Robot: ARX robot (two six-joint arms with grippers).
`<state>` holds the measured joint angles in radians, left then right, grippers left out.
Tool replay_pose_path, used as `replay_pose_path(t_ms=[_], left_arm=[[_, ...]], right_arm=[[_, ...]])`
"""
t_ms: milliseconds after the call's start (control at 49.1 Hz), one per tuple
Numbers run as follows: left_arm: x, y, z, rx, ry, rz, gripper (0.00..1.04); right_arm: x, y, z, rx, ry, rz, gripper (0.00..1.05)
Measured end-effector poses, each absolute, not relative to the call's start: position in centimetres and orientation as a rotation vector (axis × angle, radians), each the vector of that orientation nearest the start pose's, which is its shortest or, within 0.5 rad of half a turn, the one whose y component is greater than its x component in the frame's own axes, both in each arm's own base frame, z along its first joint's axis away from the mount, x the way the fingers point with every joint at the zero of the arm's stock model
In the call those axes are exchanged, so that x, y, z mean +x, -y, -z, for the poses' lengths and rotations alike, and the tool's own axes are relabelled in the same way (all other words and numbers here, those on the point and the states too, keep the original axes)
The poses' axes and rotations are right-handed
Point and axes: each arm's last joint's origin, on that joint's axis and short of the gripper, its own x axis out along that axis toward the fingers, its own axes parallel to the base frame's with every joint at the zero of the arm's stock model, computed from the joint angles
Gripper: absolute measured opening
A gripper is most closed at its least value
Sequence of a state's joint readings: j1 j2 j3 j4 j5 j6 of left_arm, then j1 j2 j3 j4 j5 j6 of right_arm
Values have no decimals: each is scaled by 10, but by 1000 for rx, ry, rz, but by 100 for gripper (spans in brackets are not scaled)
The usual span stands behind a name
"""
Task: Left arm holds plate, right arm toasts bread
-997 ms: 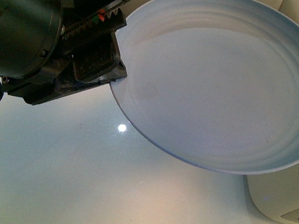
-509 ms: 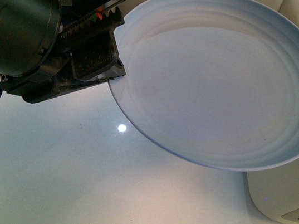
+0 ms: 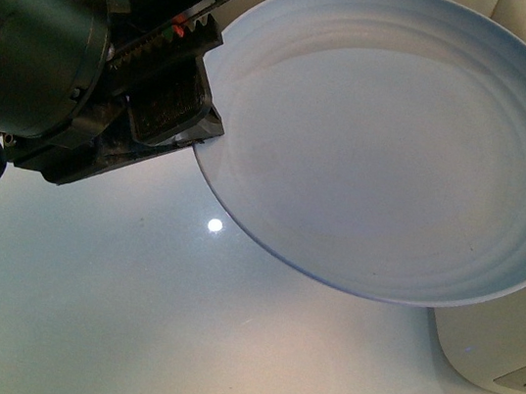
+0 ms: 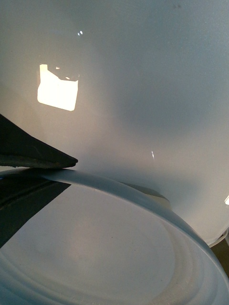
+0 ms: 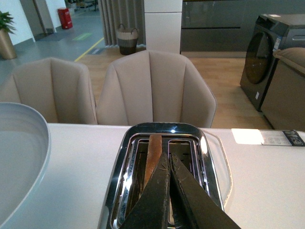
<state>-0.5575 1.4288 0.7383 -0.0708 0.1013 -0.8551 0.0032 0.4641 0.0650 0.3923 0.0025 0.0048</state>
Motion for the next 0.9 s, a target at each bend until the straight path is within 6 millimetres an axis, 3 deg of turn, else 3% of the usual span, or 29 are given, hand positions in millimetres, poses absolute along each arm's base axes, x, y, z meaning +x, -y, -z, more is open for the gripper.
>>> replay_pose_path(t_ms=[895], left_arm=[[236,150,-188,-610,-961,261,3]], right_arm=[[109,0,-173,4,23,-1,2]])
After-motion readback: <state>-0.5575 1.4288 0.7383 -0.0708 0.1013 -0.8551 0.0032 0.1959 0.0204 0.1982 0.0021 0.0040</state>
